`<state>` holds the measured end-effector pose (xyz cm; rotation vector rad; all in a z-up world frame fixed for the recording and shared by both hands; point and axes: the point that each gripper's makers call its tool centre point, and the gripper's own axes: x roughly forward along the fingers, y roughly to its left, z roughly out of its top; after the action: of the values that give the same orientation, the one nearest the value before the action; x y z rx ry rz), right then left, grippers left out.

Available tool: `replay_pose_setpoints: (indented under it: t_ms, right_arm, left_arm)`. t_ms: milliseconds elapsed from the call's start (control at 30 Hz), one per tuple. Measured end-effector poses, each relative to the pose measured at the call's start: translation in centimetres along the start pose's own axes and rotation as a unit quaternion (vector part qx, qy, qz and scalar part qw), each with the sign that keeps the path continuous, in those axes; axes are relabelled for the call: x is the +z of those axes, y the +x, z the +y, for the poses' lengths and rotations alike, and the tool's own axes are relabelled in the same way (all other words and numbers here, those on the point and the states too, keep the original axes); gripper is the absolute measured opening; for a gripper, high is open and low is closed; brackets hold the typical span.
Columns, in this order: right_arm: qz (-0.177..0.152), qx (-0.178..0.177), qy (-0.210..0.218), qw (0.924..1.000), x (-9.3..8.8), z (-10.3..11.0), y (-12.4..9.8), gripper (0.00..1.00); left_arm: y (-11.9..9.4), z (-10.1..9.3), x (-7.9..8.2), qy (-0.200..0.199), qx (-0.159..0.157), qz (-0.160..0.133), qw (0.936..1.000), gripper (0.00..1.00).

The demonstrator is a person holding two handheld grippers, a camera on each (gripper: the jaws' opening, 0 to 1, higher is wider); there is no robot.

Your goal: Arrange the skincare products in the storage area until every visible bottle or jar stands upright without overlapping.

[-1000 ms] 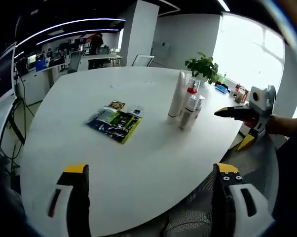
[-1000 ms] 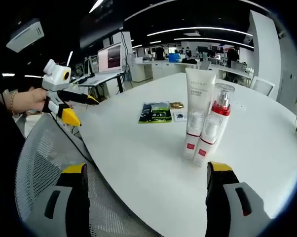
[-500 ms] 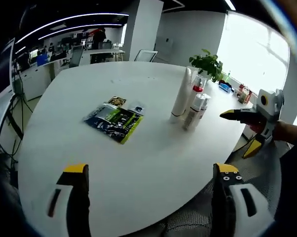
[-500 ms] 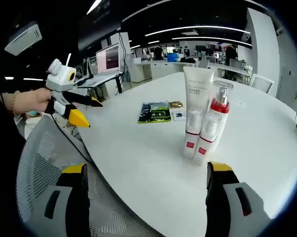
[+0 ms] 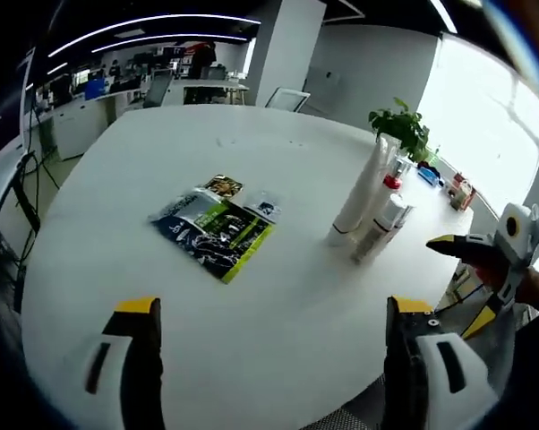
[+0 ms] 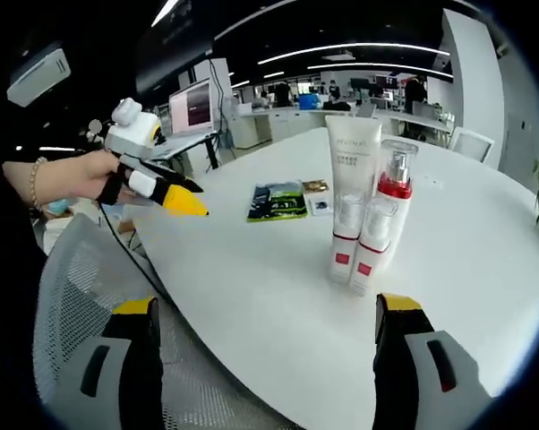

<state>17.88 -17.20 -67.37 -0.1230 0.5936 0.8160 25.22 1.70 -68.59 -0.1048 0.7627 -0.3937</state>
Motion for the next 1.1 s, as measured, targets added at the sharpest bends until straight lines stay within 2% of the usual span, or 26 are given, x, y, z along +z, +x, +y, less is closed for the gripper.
replay_pose_setpoints:
  t_ms: [100, 367, 600, 733, 967, 1100]
  right_arm:
    - [0.000, -0.002, 0.006, 1.0000, 0.0, -0.2, 0.0, 1.00]
    - [0.008, -0.002, 0.010, 0.9999, -0.4, -0.3, 0.2, 1.00]
    - [0.015, -0.003, 0.018, 0.9997, -0.8, -0.6, 0.3, 1.00]
    - [0.014, -0.006, 0.024, 0.9996, -0.8, -0.8, 0.3, 1.00]
    - [0.019, -0.007, 0.026, 0.9994, -1.1, -0.8, 0.3, 1.00]
    - [0.020, -0.008, 0.030, 0.9993, -1.1, -0.9, 0.3, 1.00]
  left_arm:
    - [0.6, 0.2, 0.7, -0.008, 0.014, -0.001, 0.9999, 0.99]
    - [3.7, 1.9, 1.6, -0.052, 0.059, 0.011, 0.9968, 0.99]
    - [5.9, 3.1, 2.9, -0.091, 0.097, 0.004, 0.9911, 0.99]
    - [6.8, 3.2, 3.4, -0.096, 0.112, 0.009, 0.9891, 0.99]
    - [8.5, 4.6, 3.4, -0.139, 0.152, 0.018, 0.9785, 0.99]
    - [9.0, 5.2, 3.6, -0.133, 0.174, 0.018, 0.9756, 0.99]
